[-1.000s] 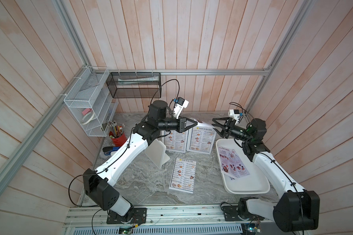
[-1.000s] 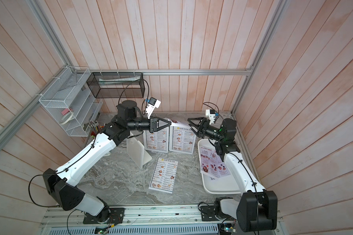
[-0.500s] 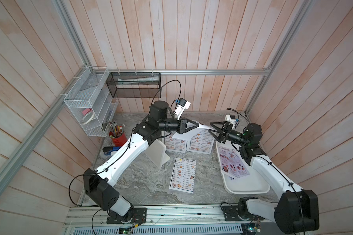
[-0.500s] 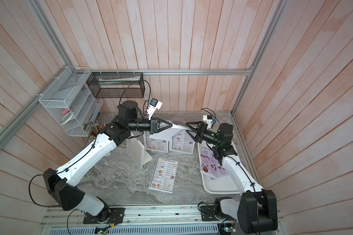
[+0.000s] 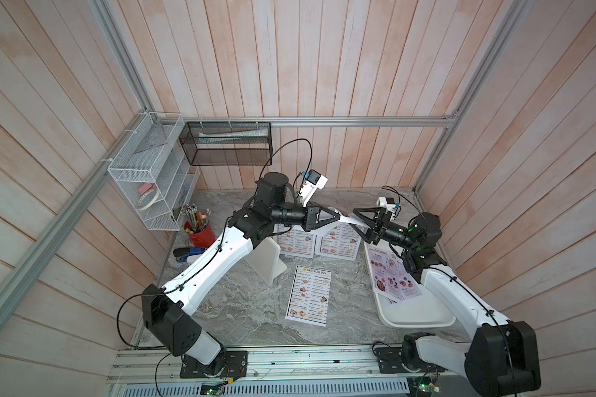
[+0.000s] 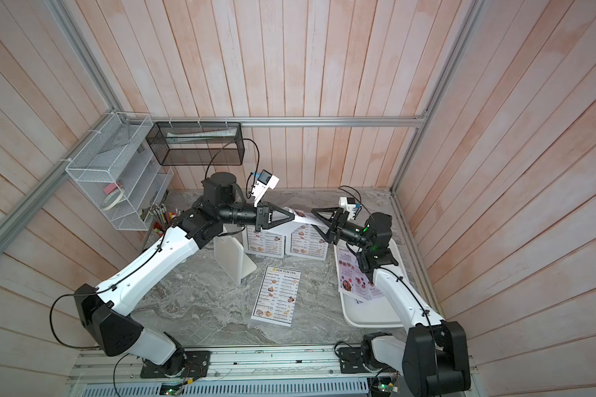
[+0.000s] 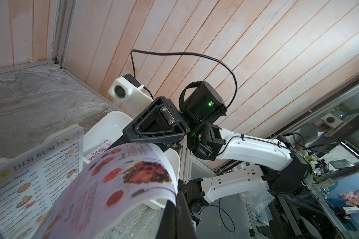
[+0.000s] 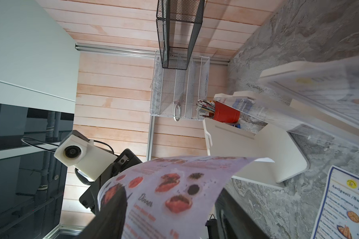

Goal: Replace the menus in the menu holders
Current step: Pick up the menu from the storage box.

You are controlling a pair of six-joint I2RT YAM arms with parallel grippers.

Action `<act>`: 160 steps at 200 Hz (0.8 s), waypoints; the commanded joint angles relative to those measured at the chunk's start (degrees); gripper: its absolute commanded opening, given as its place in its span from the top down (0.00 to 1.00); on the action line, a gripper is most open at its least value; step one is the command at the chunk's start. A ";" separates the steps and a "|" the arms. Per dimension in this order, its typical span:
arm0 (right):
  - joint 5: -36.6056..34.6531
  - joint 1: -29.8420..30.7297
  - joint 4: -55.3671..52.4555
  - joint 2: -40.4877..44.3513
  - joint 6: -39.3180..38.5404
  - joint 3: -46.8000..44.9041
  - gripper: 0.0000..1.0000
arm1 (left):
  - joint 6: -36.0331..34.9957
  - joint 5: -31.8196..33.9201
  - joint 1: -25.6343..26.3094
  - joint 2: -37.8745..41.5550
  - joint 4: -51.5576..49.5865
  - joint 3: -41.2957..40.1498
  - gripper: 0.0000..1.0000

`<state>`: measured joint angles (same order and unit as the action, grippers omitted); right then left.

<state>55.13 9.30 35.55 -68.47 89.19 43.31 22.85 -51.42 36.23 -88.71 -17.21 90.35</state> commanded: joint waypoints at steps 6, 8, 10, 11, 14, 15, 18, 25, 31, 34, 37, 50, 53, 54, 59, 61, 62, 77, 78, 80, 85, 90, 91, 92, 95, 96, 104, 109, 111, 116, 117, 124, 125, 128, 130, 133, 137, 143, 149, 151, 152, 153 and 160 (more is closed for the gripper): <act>0.37 0.24 8.54 -0.52 3.63 -1.10 0.33 | -1.96 -2.34 0.97 1.31 -0.61 -1.38 1.00; 0.42 0.20 8.74 -0.55 3.76 -1.05 0.33 | -2.01 -2.36 0.96 1.34 -0.51 -1.46 1.00; 0.53 0.20 8.81 -0.58 3.79 -1.04 0.33 | -1.97 -2.37 0.95 1.36 -0.47 -1.55 1.00; 0.51 0.19 8.82 -0.55 3.80 -1.04 0.33 | -1.95 -2.37 0.95 1.40 -0.46 -1.61 1.00; 0.62 0.19 8.82 -0.53 3.80 -0.96 0.33 | -1.92 -2.33 0.95 1.43 -0.45 -1.73 1.00; 0.65 0.19 8.78 -0.53 3.80 -0.91 0.33 | -1.89 -2.35 0.95 1.47 -0.50 -1.74 1.00; 0.64 0.19 8.76 -0.49 3.68 -0.86 0.33 | -1.94 -2.37 0.91 1.54 -0.47 -1.82 1.00; 0.70 0.20 8.58 -0.34 3.47 -0.77 0.33 | -1.90 -2.50 0.95 1.53 -0.37 -1.94 1.00; 0.72 0.10 8.57 -0.19 3.44 -0.77 0.33 | -1.79 -2.69 0.94 1.62 -0.28 -2.09 1.00; 0.68 0.04 8.56 -0.19 3.43 -0.76 0.33 | -1.76 -2.84 0.95 1.81 -0.16 -2.17 1.00; 0.69 -0.05 8.50 -0.22 3.30 -0.77 0.33 | -1.69 -3.00 0.97 1.79 -0.04 -2.28 1.00; 0.87 -0.60 8.66 -0.18 2.93 -0.86 0.33 | -1.10 -3.75 0.94 2.38 0.55 -2.87 1.00; 0.97 -0.74 8.83 -0.22 2.80 -0.92 0.33 | -1.06 -3.91 0.95 2.55 0.74 -3.13 1.00; 0.96 -0.76 8.88 -0.20 2.82 -0.94 0.33 | -0.97 -3.93 0.91 2.61 0.76 -3.19 1.00; 1.20 -1.15 9.15 -0.14 2.61 -0.95 0.33 | -0.84 -4.09 0.95 2.93 0.93 -3.54 1.00; 1.27 -1.31 9.26 -0.12 2.51 -0.99 0.33 | -0.87 -4.19 0.95 3.12 0.95 -3.72 1.00; 1.24 -1.39 9.27 -0.11 2.50 -1.01 0.33 | -0.87 -4.20 0.91 3.20 0.99 -3.79 1.00; 1.94 -2.90 9.41 0.40 1.18 -1.03 0.33 | -0.36 -4.36 0.95 4.75 1.53 -5.71 1.00; 1.97 -2.98 9.48 0.47 1.13 -1.03 0.33 | -0.31 -4.42 0.90 4.89 1.55 -5.84 1.00; 2.10 -3.15 9.50 0.53 1.02 -1.03 0.33 | -0.28 -4.51 0.94 5.07 1.67 -6.11 1.00; 2.32 -3.74 10.11 0.69 0.89 -1.11 0.33 | 0.07 -4.69 0.93 5.58 1.93 -6.87 1.00; 2.44 -4.21 10.95 0.76 0.94 -1.25 0.33 | 0.45 -4.93 0.93 6.07 2.54 -7.65 1.00; 2.48 -4.29 11.12 0.73 0.97 -1.27 0.33 | 0.53 -5.01 0.94 6.17 2.63 -7.78 1.00; 2.46 -4.38 11.34 0.76 1.02 -1.33 0.33 | 0.66 -5.10 0.94 6.26 2.76 -7.97 1.00; 2.48 -4.52 11.94 0.85 1.19 -1.46 0.33 | 1.06 -5.30 0.96 6.53 3.18 -8.51 1.00; 2.50 -4.63 12.10 0.87 1.27 -1.46 0.33 | 1.19 -5.33 0.95 6.62 3.34 -8.64 1.00; 2.48 -5.04 13.34 0.81 1.47 -1.56 0.33 | 2.20 -5.93 0.95 7.30 4.53 -10.00 1.00; 2.56 -5.16 14.39 0.71 1.43 -1.56 0.33 | 2.86 -6.10 1.03 7.70 5.54 -10.78 1.00; 2.53 -5.19 14.73 0.66 1.47 -1.50 0.33 | 3.00 -6.22 1.04 7.81 5.86 -11.09 1.00; 2.68 -5.25 15.60 0.50 1.61 -1.47 0.33 | 3.67 -6.45 1.10 8.19 6.41 -11.79 1.00; 2.69 -5.21 15.82 0.47 1.65 -1.47 0.33 | 3.72 -6.48 1.07 8.19 6.49 -11.91 1.00; 2.89 -5.47 16.73 0.24 1.72 -1.22 0.33 | 4.05 -6.50 1.15 8.43 6.69 -12.67 1.00; 2.97 -5.50 16.87 0.25 1.75 -1.17 0.33 | 4.05 -6.50 1.18 8.45 6.68 -12.83 1.00; 3.19 -5.58 17.17 0.08 1.67 -1.08 0.33 | 4.05 -6.46 1.21 8.58 6.69 -13.11 1.00; 3.17 -5.67 17.44 0.08 1.75 -1.05 0.33 | 4.09 -6.42 1.19 8.67 6.61 -13.32 1.00; 3.34 -5.76 17.80 0.02 1.82 -0.97 0.33 | 4.19 -6.34 1.30 8.81 6.53 -13.49 1.00; 3.46 -6.01 18.28 -0.09 2.06 -0.95 0.33 | 4.13 -6.23 1.30 8.90 6.29 -13.96 1.00; 3.73 -6.34 19.09 -0.22 2.23 -0.86 0.32 | 4.09 -6.03 1.30 9.20 6.07 -14.58 1.00; 3.83 -6.75 19.90 -0.31 2.73 -0.86 0.33 | 3.93 -5.61 1.38 9.54 5.73 -15.15 1.00; 3.88 -6.82 20.10 -0.34 2.85 -0.86 0.33 | 3.86 -5.49 1.32 9.63 5.60 -15.36 1.00; 3.99 -6.92 20.27 -0.39 2.93 -0.86 0.33 | 3.80 -5.49 1.31 9.62 5.56 -15.46 1.00; 4.00 -7.01 20.40 -0.41 3.01 -0.86 0.33 | 3.79 -5.42 1.31 9.70 5.50 -15.55 1.00; 4.17 -7.43 21.23 -0.59 3.53 -0.81 0.33 | 3.46 -4.91 1.34 10.03 4.83 -16.19 1.00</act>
<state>57.36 3.29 50.24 -68.73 91.66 42.04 26.13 -56.58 37.30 -79.96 -12.60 76.27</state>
